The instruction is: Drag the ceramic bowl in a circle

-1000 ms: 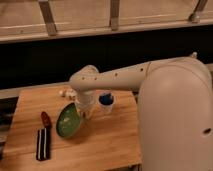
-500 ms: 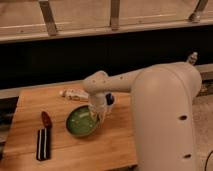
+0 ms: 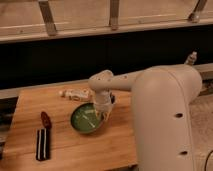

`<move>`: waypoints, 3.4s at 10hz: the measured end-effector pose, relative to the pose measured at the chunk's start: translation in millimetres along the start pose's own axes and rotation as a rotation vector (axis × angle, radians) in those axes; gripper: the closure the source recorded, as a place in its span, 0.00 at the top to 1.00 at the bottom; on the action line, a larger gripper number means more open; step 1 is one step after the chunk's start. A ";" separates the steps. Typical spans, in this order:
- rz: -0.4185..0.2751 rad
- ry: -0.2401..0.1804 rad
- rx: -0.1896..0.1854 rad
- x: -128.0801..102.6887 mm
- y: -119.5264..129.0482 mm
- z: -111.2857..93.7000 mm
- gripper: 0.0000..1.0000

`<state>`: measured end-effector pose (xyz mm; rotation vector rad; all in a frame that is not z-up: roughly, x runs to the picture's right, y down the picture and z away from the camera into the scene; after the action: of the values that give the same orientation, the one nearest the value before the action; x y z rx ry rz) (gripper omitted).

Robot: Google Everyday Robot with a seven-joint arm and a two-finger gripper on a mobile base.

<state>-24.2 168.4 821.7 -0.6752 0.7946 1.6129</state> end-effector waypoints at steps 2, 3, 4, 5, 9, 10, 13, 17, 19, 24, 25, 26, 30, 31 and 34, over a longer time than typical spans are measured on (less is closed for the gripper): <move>-0.054 -0.008 -0.023 -2.8 37.2 -4.6 0.00; -0.089 -0.008 -0.040 -3.6 59.2 -5.8 0.00; -0.132 -0.006 -0.057 -3.2 83.9 -7.0 0.00; -0.194 0.003 -0.075 2.1 113.6 -9.2 0.00; -0.320 0.076 -0.051 41.9 170.2 -14.0 0.00; -0.306 0.104 -0.037 44.4 168.6 -10.4 0.00; -0.241 0.160 0.001 36.7 132.7 -4.4 0.00; -0.098 0.235 0.058 21.3 31.8 9.2 0.00; -0.020 0.254 0.073 1.0 -11.3 10.7 0.00; -0.030 0.213 0.041 -16.5 -5.2 -3.5 0.00; -0.057 0.202 0.031 -17.6 14.6 -7.7 0.00; -0.078 0.196 0.024 -18.3 30.7 -9.6 0.00; -0.241 0.161 0.006 -6.1 133.1 -26.5 0.00; -0.261 0.155 0.022 -3.7 147.1 -32.2 0.00; -0.258 0.149 0.064 2.6 153.0 -44.3 0.00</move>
<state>-174.9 117.4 813.7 -0.8242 0.8276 1.3104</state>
